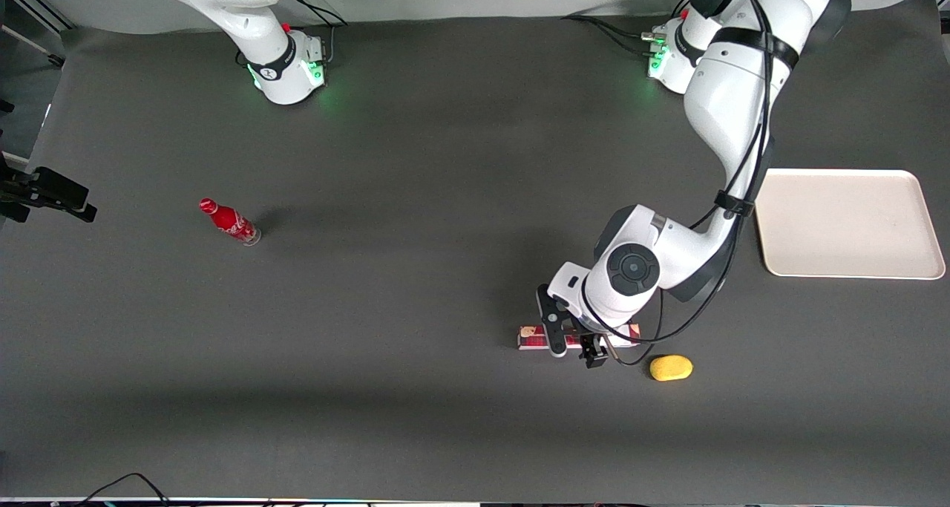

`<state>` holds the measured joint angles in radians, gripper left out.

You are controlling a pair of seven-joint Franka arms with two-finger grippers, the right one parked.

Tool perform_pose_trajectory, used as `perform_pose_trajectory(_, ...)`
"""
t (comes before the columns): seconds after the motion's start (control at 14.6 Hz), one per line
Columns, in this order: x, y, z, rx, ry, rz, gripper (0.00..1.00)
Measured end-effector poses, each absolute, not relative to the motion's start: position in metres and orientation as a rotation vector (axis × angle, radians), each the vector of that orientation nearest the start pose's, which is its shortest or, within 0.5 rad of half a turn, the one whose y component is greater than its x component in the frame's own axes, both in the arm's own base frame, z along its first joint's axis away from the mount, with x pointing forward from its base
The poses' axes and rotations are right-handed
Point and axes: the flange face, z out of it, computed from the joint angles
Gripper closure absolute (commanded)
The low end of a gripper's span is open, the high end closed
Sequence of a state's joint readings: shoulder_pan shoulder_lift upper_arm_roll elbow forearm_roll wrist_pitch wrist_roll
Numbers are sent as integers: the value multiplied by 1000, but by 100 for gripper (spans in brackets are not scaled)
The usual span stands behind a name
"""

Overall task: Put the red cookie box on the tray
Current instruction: 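Lift the cookie box with the left gripper and carry it toward the tray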

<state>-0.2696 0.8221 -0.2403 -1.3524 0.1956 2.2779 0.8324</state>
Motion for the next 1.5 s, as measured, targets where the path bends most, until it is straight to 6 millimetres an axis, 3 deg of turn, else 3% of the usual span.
perform_pose_trajectory(0.27,681,-321,228,-2408,1967,-227,0)
perform_pose_trajectory(0.34,681,-321,222,-2409,1965,-228,5)
perform_pose_trajectory(0.41,680,-320,216,-2415,1961,-220,16)
perform_pose_trajectory(0.48,680,-320,212,-2421,1956,-214,34)
perform_pose_trajectory(0.61,679,-320,210,-2427,1951,-211,93)
perform_pose_trajectory(0.68,679,-320,210,-2430,1947,-213,100)
perform_pose_trajectory(1.3,682,-318,216,-2483,1873,-226,100)
perform_pose_trajectory(1.5,686,-316,247,-2574,1726,-271,100)
